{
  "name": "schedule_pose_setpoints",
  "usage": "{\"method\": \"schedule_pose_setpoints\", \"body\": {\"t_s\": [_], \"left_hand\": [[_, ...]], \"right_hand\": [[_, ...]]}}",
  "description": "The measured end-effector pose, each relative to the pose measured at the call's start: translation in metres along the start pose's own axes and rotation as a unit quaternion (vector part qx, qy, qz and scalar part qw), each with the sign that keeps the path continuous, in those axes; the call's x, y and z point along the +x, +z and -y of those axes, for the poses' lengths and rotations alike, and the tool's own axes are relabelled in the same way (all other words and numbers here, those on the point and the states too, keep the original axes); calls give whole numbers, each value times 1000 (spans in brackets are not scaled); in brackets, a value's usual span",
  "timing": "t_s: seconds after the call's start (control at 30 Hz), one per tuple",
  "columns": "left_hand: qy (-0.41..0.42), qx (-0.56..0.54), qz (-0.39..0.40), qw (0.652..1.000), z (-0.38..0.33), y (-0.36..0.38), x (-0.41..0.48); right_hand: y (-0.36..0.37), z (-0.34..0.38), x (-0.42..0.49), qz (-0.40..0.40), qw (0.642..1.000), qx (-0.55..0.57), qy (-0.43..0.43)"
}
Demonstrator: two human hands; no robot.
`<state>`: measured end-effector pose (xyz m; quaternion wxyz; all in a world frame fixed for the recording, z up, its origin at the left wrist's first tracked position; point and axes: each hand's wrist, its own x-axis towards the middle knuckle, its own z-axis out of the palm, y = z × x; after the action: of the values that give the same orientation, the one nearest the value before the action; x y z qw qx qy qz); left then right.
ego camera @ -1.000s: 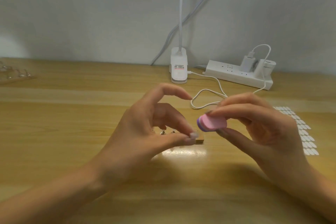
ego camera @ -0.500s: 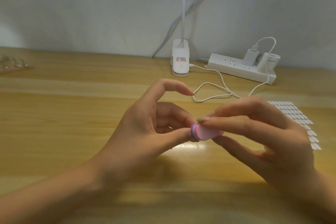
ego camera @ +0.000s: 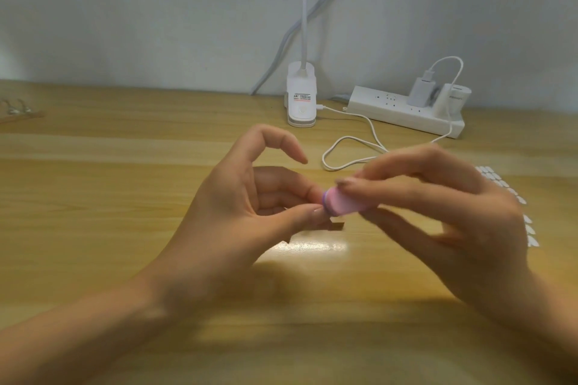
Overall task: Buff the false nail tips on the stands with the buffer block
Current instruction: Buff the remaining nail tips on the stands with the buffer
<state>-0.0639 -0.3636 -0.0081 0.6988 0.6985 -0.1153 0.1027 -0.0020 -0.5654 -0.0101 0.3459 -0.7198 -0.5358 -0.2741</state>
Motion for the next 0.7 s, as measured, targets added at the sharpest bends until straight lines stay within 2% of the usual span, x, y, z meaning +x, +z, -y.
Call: {"method": "schedule_pose_setpoints", "body": {"t_s": [0.4,0.7], "left_hand": [[15,-8,11,1000,1,4,0],[0,-21,0,1000,3,2,0]], "right_hand": [[-4,-8,2,6,999,43,14],[-1,-8,-1,4,1000,28,9]]}}
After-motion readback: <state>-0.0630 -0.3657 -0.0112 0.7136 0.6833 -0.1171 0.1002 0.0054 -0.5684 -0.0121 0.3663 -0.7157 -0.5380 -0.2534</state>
